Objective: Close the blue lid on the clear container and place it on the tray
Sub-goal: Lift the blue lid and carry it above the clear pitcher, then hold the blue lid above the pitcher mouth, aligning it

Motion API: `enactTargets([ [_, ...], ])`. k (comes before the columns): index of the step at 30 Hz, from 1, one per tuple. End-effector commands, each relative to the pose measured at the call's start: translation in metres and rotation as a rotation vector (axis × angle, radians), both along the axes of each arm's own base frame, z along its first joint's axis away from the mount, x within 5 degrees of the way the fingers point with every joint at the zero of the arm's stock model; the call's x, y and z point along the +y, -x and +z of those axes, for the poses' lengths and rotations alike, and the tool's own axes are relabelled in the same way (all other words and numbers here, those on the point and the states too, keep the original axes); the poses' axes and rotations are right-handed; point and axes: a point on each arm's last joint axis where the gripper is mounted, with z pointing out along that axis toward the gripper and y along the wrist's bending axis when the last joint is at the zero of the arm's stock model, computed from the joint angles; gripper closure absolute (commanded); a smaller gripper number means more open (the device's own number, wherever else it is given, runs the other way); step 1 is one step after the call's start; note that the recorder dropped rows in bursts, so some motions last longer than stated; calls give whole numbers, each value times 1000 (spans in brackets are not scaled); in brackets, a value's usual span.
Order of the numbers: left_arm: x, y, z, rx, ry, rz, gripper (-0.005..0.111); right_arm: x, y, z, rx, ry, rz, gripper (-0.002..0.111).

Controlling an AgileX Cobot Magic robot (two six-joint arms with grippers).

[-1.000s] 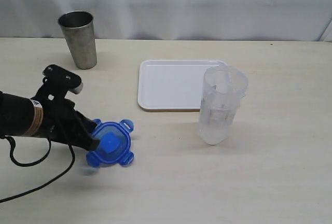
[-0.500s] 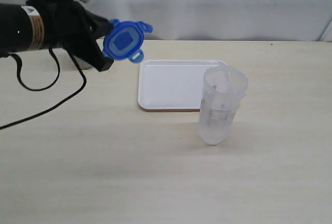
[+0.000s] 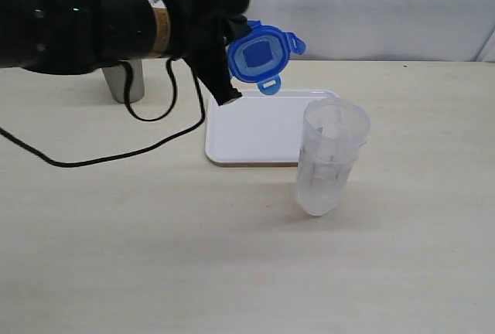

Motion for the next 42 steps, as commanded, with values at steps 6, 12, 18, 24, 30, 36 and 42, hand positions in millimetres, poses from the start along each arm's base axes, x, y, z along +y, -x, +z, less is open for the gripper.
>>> enactTargets([
  [6, -47, -9, 4, -64, -15, -65, 107, 0, 0, 0, -2, -5, -5, 104],
  [12, -67, 5, 2, -97, -55, -124, 107, 0, 0, 0, -2, -5, -5, 104],
  [18, -79, 18, 2, -140, -100, -182, 107, 0, 0, 0, -2, -5, -5, 104],
  [24, -78, 17, 2, -145, -108, -176, 107, 0, 0, 0, -2, -5, -5, 104],
  [30, -81, 20, 2, -166, -120, -230, 107, 0, 0, 0, -2, -5, -5, 104],
  [36, -80, 19, 2, -202, -182, -181, 107, 0, 0, 0, -2, -5, -5, 104],
  [42, -88, 29, 2, -251, -244, -204, 107, 0, 0, 0, -2, -5, -5, 104],
])
